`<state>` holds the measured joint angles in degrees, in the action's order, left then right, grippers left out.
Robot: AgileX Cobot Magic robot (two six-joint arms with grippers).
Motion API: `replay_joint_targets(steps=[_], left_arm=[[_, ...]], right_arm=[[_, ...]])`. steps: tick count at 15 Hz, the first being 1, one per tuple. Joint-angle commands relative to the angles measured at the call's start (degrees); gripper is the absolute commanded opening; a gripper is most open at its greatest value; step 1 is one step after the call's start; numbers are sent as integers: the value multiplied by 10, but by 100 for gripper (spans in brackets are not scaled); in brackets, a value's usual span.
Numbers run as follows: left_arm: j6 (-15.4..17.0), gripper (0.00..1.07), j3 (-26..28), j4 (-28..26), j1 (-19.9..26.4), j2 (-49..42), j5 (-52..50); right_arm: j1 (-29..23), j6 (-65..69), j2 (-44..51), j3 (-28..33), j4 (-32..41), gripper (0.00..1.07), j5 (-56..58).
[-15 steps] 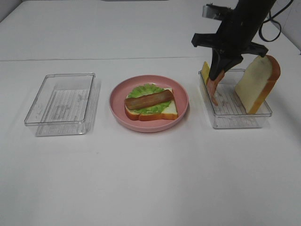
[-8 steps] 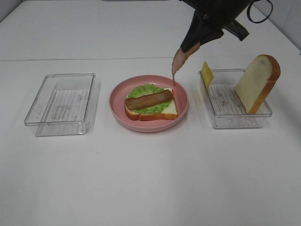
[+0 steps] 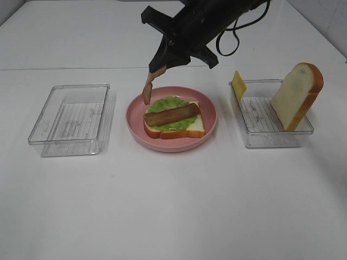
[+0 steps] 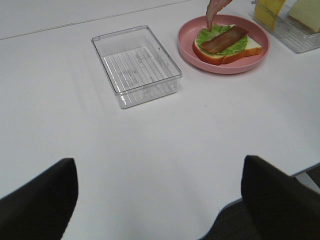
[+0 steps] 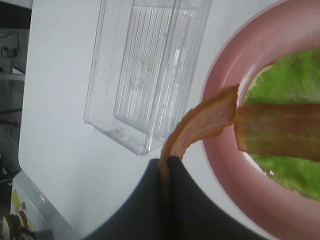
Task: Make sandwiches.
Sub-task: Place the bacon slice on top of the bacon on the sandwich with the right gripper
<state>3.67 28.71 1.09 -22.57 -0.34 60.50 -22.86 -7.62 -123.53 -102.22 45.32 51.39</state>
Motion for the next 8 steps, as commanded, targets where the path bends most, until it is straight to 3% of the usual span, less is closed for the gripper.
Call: replay_joint_targets(steps=[1,4,8], left_arm=[[2,84,-1,2,-2,-11,-5],[2,84,-1,2,-2,-11,-5],[2,84,-1,2,-2,-11,-5]], right_arm=[[1,-7,-37,-2,51,0,-43],[2,-7,-78,-2,80,0,-49],[3,63,-74,-2,-41,0,-49]])
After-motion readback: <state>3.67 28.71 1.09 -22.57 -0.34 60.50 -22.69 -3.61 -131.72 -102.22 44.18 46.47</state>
